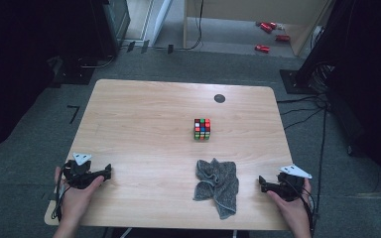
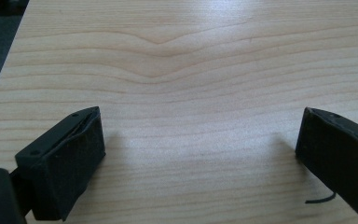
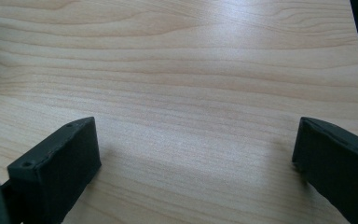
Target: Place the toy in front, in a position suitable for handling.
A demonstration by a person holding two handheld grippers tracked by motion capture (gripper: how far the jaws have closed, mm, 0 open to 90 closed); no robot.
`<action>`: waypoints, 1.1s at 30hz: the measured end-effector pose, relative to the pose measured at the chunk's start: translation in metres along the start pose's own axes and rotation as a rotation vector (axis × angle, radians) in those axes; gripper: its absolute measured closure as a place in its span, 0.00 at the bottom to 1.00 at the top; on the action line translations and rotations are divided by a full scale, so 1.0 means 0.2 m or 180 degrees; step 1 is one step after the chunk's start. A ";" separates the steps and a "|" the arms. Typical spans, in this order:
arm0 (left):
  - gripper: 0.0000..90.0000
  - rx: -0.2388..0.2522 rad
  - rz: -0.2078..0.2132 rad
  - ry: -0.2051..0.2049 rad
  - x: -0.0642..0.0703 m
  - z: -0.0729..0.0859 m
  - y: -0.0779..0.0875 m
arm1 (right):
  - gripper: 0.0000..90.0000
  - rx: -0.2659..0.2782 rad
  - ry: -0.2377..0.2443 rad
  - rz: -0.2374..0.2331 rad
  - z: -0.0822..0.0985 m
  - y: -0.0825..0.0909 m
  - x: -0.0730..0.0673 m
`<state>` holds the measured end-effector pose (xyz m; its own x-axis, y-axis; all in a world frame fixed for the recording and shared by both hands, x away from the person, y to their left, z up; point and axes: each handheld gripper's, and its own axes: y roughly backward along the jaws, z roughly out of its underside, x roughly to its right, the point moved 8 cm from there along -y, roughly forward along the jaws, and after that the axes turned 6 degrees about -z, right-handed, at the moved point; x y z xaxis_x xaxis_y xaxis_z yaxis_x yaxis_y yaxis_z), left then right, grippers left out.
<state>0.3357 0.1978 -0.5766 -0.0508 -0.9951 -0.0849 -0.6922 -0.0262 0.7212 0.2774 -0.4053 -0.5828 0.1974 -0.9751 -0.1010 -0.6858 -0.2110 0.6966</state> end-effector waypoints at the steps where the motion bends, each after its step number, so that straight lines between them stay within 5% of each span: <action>1: 0.02 0.0000 0.0000 0.0000 0.00 0.00 0.00 | 0.00 0.0000 0.0000 0.0000 0.00 0.00 0.00; 14: 0.01 -0.0003 -0.0007 0.0013 0.00 -0.01 -0.01 | 0.00 0.0013 0.0007 -0.0055 0.00 0.01 0.00; 19: 0.01 -0.0003 -0.0008 0.0013 0.00 -0.01 -0.01 | 0.06 0.0056 -0.0123 -0.0141 -0.01 0.03 -0.01; 33: 0.02 -0.0021 0.0031 -0.0039 0.02 0.00 0.00 | 0.14 0.0259 0.0052 -0.0240 -0.09 0.08 -0.19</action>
<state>0.3359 0.1943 -0.5764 -0.0663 -0.9941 -0.0863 -0.6870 -0.0172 0.7265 0.2716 -0.3713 -0.5546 0.2616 -0.9551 -0.1390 -0.7229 -0.2893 0.6274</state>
